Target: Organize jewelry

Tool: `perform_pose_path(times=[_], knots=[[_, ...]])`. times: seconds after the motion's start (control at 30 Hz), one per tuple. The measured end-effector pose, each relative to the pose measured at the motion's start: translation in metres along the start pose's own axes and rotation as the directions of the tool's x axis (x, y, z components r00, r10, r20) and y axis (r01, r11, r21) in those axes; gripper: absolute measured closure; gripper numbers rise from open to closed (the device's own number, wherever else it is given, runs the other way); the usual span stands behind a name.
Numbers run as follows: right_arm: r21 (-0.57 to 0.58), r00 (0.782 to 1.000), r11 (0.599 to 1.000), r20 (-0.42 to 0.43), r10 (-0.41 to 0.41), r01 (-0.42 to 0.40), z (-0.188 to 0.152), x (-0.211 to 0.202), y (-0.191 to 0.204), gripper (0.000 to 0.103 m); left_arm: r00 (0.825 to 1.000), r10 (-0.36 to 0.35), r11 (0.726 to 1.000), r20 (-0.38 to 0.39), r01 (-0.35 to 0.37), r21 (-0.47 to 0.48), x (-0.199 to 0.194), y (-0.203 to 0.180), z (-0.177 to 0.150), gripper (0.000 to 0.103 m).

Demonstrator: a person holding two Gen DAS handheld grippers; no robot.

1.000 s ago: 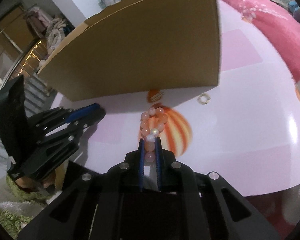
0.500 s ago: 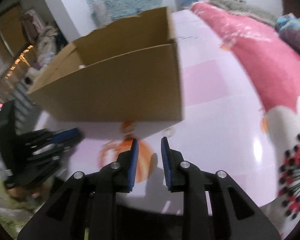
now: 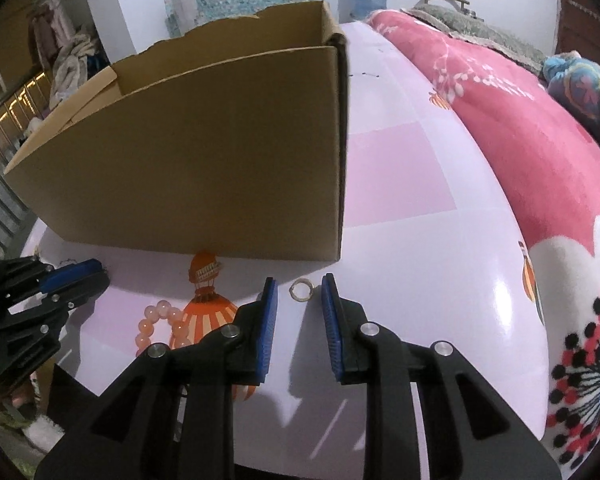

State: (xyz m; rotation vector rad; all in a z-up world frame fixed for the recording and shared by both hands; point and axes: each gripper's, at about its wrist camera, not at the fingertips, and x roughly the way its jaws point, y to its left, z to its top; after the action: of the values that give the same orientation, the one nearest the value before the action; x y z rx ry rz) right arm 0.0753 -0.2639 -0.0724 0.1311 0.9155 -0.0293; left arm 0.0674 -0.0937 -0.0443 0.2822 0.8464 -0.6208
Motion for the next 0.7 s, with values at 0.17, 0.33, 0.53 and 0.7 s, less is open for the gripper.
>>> perform_pose_path(times=[0.17,0.33,0.53,0.7], knots=[[-0.013,1.0,1.0,0.007,-0.007,0.007,-0.002,0.0,0.003,0.092,1.0,0.001,1.0,0.001,-0.001,0.0,0.0,0.0,0.0,0.092],[0.004,1.0,1.0,0.013,0.012,-0.012,-0.003,-0.001,0.0,0.092,1.0,0.003,1.0,0.001,-0.003,0.001,0.0,0.0,0.0,0.092],[0.018,0.999,1.0,0.031,0.019,-0.02,-0.002,-0.009,-0.002,0.092,1.0,0.002,1.0,0.002,-0.002,0.0,0.0,0.0,0.001,0.092],[0.019,0.999,1.0,0.049,0.021,-0.021,0.0,-0.019,-0.002,0.092,1.0,-0.002,1.0,0.009,0.002,0.0,-0.002,0.001,0.002,0.102]])
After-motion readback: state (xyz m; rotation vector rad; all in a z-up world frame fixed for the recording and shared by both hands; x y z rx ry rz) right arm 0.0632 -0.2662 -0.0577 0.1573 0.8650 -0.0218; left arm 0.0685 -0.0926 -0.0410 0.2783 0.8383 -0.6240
